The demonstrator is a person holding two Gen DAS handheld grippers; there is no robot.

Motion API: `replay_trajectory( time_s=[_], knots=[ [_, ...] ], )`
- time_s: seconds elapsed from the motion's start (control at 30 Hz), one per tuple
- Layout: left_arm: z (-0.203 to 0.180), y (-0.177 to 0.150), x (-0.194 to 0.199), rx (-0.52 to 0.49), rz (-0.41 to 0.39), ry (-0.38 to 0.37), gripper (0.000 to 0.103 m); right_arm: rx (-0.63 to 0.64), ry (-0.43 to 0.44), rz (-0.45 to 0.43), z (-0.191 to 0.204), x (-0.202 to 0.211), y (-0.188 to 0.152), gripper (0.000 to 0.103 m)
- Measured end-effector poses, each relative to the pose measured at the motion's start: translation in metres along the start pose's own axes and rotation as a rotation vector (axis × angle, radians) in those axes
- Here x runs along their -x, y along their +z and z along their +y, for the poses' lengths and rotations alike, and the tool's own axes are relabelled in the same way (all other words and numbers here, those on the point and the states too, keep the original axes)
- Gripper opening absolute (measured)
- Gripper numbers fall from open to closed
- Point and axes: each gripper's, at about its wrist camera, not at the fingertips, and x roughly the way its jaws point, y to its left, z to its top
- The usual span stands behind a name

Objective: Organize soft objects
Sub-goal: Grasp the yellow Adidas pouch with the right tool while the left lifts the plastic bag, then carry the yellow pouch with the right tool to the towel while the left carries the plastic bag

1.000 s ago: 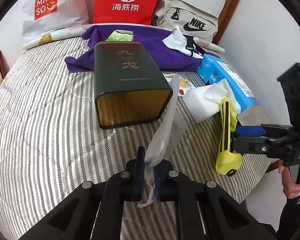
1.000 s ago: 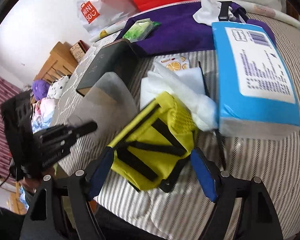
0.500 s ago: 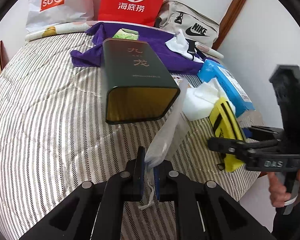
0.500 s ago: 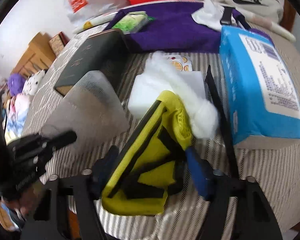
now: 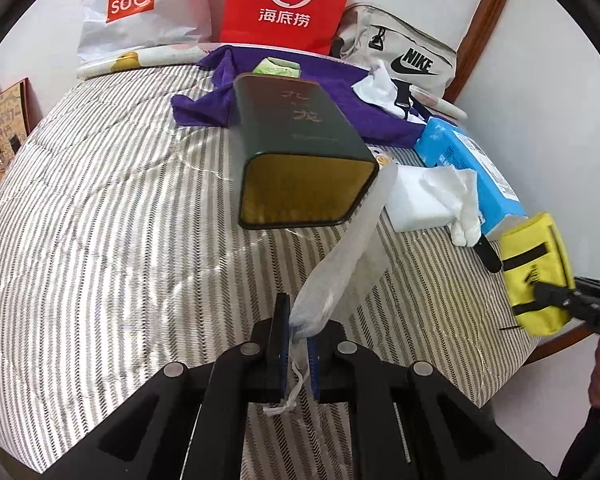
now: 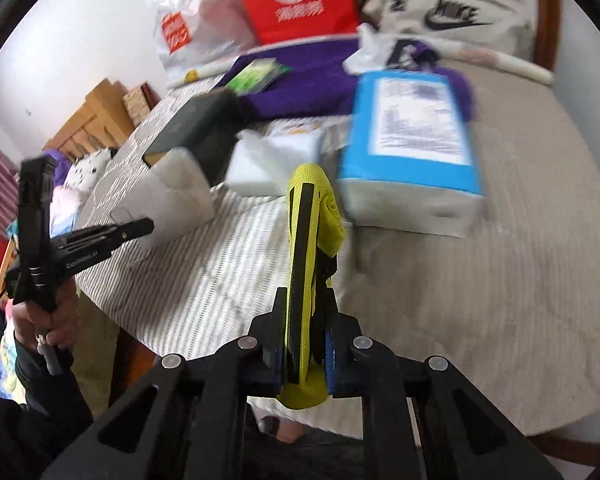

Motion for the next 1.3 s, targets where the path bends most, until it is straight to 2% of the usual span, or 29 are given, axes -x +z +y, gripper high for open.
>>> replay_trajectory(
  time_s=[0.1, 0.17, 0.27, 0.4, 0.43, 0.5, 0.53, 0.63, 0.77, 0.93, 1.03, 1.17, 1.3],
  knots=[
    [-0.008, 0.001, -0.006, -0.023, 0.006, -0.009, 0.012, -0.004, -0.043, -0.033, -0.019, 0.013, -0.005, 0.015],
    [-0.015, 0.003, -0.010, -0.047, 0.009, -0.005, 0.029, -0.025, -0.057, -0.041, -0.033, 0.015, -0.008, 0.015],
    [-0.026, 0.006, -0.014, -0.085, -0.009, -0.003, 0.040, -0.055, -0.052, -0.046, -0.045, 0.009, -0.009, 0.015],
    [-0.034, 0.010, -0.021, -0.092, -0.018, 0.030, 0.042, -0.067, -0.028, -0.042, -0.052, -0.003, -0.010, 0.015],
    [-0.035, 0.011, -0.025, -0.098, -0.021, 0.053, 0.042, -0.070, -0.019, -0.047, -0.053, -0.005, -0.010, 0.015],
    [-0.038, 0.011, -0.026, -0.116, -0.039, 0.094, 0.027, -0.069, -0.011, -0.071, -0.054, -0.006, -0.011, 0.015],
    [-0.039, 0.010, -0.026, -0.121, -0.042, 0.112, 0.012, -0.065, -0.013, -0.077, -0.053, -0.006, -0.011, 0.015],
    [-0.033, 0.008, -0.023, -0.095, -0.044, 0.078, 0.007, -0.061, -0.009, -0.088, -0.054, -0.006, -0.012, 0.015],
    [-0.026, -0.002, -0.008, -0.031, -0.076, 0.100, 0.006, -0.053, -0.008, -0.098, -0.053, -0.005, -0.015, 0.015],
    [-0.024, -0.013, 0.013, 0.010, -0.100, 0.054, 0.005, -0.044, -0.005, -0.097, -0.053, -0.003, -0.016, 0.015],
    [-0.026, -0.017, 0.026, 0.018, -0.109, 0.068, 0.005, -0.061, -0.006, -0.102, -0.056, -0.001, -0.017, 0.014],
    [-0.027, -0.015, 0.039, 0.021, -0.125, 0.080, 0.005, -0.054, -0.007, -0.116, -0.053, 0.007, -0.017, 0.013],
    [-0.025, -0.007, 0.052, 0.043, -0.144, 0.053, 0.005, -0.039, 0.003, -0.138, -0.047, 0.018, -0.011, 0.013]
  ],
)
